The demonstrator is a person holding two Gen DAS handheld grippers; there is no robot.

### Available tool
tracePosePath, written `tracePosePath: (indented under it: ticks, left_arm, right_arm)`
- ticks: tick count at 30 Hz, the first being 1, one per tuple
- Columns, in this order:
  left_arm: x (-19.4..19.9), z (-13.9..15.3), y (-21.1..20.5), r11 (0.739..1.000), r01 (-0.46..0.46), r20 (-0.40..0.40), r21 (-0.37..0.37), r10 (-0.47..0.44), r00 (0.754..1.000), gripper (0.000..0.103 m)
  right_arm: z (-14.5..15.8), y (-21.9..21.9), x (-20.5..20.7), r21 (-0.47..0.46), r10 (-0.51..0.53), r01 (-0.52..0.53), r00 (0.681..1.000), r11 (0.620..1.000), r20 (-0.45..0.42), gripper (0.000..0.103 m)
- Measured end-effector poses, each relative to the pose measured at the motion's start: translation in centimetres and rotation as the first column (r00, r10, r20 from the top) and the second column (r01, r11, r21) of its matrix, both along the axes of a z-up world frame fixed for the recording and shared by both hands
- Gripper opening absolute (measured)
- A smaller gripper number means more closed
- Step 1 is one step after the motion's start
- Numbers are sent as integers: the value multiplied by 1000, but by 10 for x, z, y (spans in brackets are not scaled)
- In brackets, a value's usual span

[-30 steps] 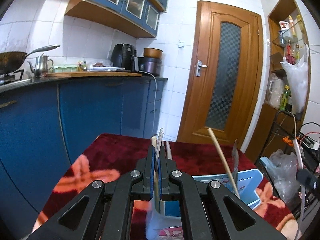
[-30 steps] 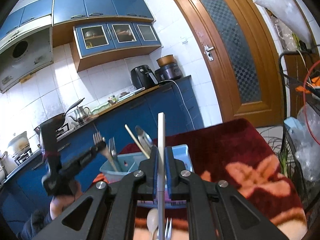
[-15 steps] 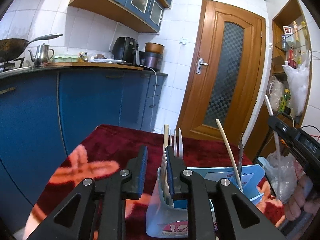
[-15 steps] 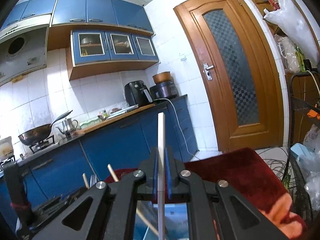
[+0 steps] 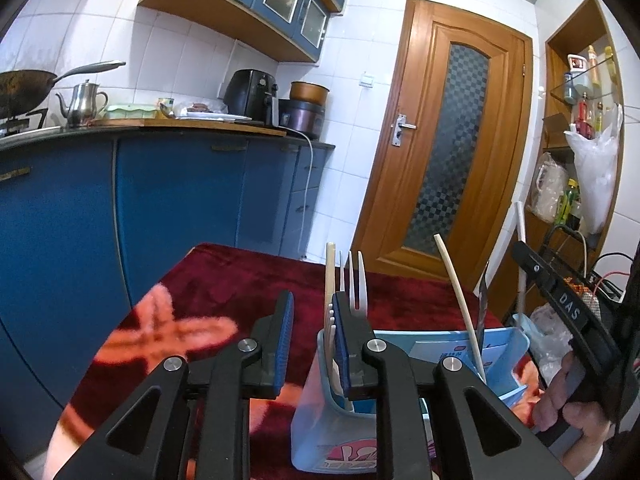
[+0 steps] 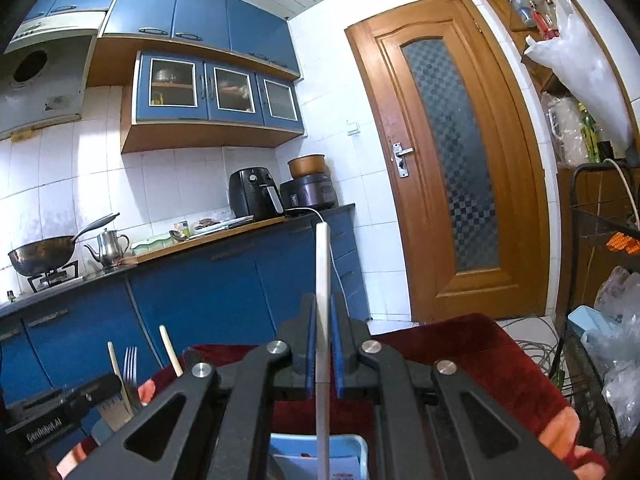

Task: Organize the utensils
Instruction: 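Lift the fork and white knife over the blue caddy and open both grippers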

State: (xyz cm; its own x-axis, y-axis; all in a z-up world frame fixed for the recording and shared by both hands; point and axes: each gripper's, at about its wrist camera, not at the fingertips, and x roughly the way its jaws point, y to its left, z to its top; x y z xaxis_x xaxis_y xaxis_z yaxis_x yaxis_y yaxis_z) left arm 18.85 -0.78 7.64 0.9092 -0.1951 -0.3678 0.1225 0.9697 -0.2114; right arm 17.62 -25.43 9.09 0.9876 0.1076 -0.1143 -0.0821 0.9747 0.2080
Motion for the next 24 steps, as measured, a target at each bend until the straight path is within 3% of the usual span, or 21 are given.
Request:
tracePosePath:
  ticks: [8,10,17,24]
  left_arm:
    - [0,-1,-1,1000,-2,-4,2,2,1000,23]
    - [0,-1,-2,1000,-3,-6,2,3,1000,34]
    - [-5,1,-5,1000,18,-8,9,-18,1000,45]
    - [-18,10,-10,998,69,-37,-5,-69,997,51]
  right_arm:
    - [-1,6,-8,-30,39,-40,999,999,-38,9]
    - [0,6,-12,-32,41,-43,998,999,-50,10]
    - [8,5,-31,-14,81,-83,994,996,-67,25]
    - [17,5,-59,2,112,-112,989,994,-102,30]
